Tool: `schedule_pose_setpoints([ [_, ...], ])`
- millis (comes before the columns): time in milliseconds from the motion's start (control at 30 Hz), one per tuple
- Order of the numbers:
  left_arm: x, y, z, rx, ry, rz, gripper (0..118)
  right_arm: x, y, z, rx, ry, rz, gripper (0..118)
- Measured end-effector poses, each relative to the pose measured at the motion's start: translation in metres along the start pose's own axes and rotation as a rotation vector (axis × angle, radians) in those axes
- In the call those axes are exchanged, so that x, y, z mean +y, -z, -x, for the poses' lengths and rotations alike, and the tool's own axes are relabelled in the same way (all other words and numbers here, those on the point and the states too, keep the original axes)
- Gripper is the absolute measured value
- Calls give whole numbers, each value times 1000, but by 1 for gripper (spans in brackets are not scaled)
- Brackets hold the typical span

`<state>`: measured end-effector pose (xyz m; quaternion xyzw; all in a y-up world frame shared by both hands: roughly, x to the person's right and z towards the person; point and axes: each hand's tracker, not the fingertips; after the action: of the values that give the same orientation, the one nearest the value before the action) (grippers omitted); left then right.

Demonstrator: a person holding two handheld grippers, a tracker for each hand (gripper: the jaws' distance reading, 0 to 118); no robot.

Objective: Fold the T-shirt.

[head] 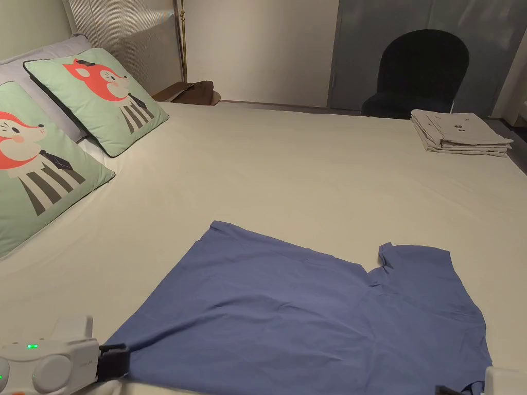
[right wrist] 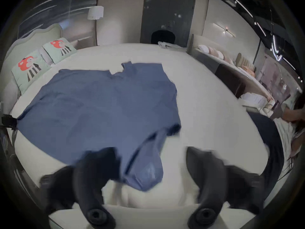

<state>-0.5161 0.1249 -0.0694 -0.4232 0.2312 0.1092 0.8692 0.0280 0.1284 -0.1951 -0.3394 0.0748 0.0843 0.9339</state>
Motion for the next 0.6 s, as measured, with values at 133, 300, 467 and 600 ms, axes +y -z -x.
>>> schedule_pose_setpoints([
  [133,30,-34,-22,-102,-33,-175,108,43,-20,19,21,-6,-161,109],
  [300,58,-74,-60,-136,-12,-414,108,83,-49,42,44,9,-343,109],
  [467,69,-103,-91,-177,-25,-631,108,105,-73,60,21,-11,-489,103],
  [600,69,-117,-110,-215,4,-759,77,110,-87,67,-4,-21,-581,68],
])
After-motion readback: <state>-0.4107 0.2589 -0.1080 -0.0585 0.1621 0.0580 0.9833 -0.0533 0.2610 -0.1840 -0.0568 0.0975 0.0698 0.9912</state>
